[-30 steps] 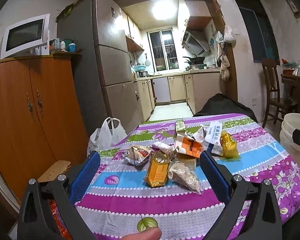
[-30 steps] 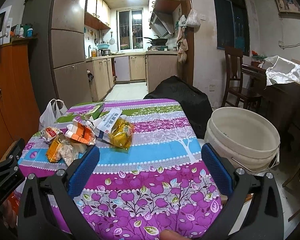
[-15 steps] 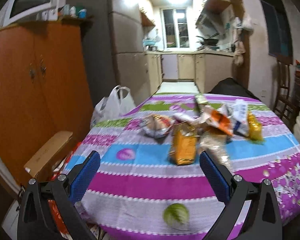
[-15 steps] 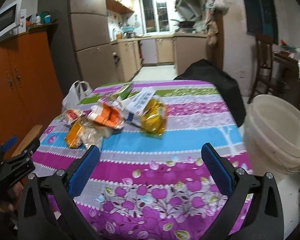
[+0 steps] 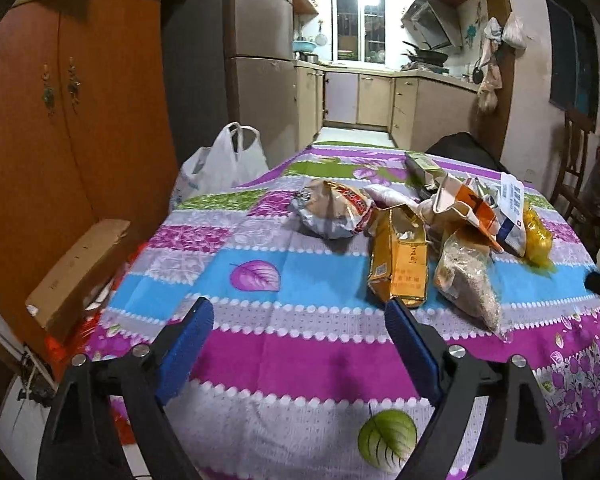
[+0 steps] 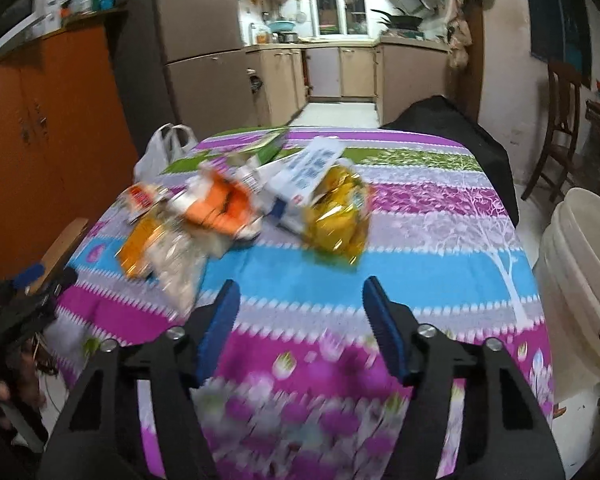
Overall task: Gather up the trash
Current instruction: 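Grasp the yellow candy bag with the right gripper while the left gripper grasps the clear grain bag, then carry the yellow bag and the grain bag over the white bucket, then open both grippers to drop the two bags into the bucket, then move both tools back over the table toward the remaining wrappers, then grasp the amber box with the right gripper while the left gripper grasps the red-labelled bread bag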
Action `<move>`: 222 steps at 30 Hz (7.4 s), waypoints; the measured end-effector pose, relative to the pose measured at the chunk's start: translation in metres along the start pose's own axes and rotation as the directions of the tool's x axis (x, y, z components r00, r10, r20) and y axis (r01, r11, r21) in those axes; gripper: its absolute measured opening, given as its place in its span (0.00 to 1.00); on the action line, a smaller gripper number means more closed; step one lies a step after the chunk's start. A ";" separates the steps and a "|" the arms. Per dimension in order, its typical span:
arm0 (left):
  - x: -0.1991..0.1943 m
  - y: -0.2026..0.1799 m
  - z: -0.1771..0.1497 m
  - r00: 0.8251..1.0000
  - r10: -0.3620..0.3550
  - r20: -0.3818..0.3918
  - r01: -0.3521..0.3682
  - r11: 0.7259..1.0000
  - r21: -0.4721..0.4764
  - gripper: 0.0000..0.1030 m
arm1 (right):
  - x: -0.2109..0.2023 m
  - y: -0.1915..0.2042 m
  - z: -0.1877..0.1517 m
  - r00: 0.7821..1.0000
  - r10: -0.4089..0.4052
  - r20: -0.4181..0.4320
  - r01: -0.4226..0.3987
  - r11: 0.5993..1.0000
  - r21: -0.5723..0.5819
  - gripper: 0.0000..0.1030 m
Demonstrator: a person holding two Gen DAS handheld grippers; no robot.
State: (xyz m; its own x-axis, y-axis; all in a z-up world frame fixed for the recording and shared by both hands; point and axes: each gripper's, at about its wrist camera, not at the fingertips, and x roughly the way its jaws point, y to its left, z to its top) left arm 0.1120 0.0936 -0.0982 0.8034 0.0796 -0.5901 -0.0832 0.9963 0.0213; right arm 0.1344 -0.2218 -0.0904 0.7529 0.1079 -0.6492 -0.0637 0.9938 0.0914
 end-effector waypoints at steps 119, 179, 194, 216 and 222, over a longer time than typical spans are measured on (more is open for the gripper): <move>0.056 -0.628 0.093 0.579 -0.506 -0.639 0.793 0.168 0.586 0.57 | -0.072 -0.390 0.053 0.863 -0.120 -0.491 0.323 0.878 0.353 0.47; 0.035 0.031 0.062 0.998 -0.052 0.040 0.054 0.998 -0.041 0.67 | 0.011 0.093 0.003 0.976 0.219 0.007 -0.217 0.971 -0.101 0.47; 0.055 0.092 0.062 1.000 -0.007 0.016 0.008 0.996 -0.088 0.76 | 0.097 0.155 0.021 0.958 0.229 -0.172 -0.202 0.967 0.157 0.77; 0.105 0.001 0.086 0.989 -0.145 -0.032 0.148 0.977 0.153 0.91 | 0.020 0.112 -0.006 0.971 0.211 -0.112 -0.218 0.975 -0.050 0.39; 0.147 -0.030 0.092 0.995 -0.068 -0.067 0.079 0.983 0.169 0.92 | 0.005 0.084 -0.013 0.967 0.231 -0.107 -0.231 0.973 0.014 0.39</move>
State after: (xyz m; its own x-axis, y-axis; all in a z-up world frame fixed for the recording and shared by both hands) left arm 0.2867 0.0788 -0.1112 0.7656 0.0093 -0.6432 0.0809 0.9906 0.1105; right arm 0.1247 -0.1372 -0.0956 0.6435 0.3371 -0.6873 -0.2270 0.9415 0.2493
